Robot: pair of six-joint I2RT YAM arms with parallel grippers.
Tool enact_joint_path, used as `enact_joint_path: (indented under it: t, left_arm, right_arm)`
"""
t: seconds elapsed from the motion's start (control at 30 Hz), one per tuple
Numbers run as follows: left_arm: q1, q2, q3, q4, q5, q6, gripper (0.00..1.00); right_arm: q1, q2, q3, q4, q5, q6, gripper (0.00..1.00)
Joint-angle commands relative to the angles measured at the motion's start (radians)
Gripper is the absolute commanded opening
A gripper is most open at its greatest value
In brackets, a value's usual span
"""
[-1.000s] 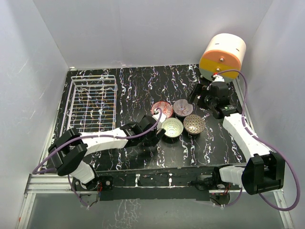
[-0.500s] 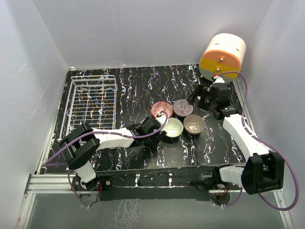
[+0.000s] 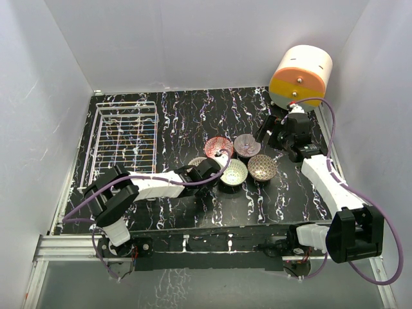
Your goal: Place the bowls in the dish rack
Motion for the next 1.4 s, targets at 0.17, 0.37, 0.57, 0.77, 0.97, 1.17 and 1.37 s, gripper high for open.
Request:
enact_joint_path:
  t: [0.17,0.37,0.57,0.77,0.97,1.17,1.37]
  left_arm:
    - [-0.003,0.044,0.033,-0.031,-0.011,-0.036,0.06]
    - [-0.003,0.025,0.041,-0.049,-0.002,-0.050,0.00]
    - [-0.004,-0.066,0.097,-0.108,0.011,-0.080,0.00]
    - [-0.003,-0.183,0.161,-0.149,-0.014,-0.080,0.00]
    - [0.021,-0.256,0.200,-0.139,0.018,-0.091,0.00]
    - [0.267,-0.378,0.141,-0.011,0.226,-0.205,0.00]
    - [0.432,-0.434,0.224,0.012,0.331,-0.203,0.00]
  right_arm:
    - [-0.010,-0.062,-0.008,0.060,0.002,0.002,0.94]
    - [-0.010,-0.073,-0.014,0.059,0.020,0.004,0.93]
    - [-0.012,-0.071,-0.019,0.047,0.036,0.003,0.95]
    - [-0.012,-0.072,-0.023,0.047,0.035,0.001,0.96]
    - [-0.012,-0.080,-0.025,0.047,0.033,0.003,0.96]
    - [-0.012,-0.085,-0.029,0.047,0.002,0.010,0.96]
    - [-0.012,-0.086,-0.033,0.047,-0.019,0.014,0.96]
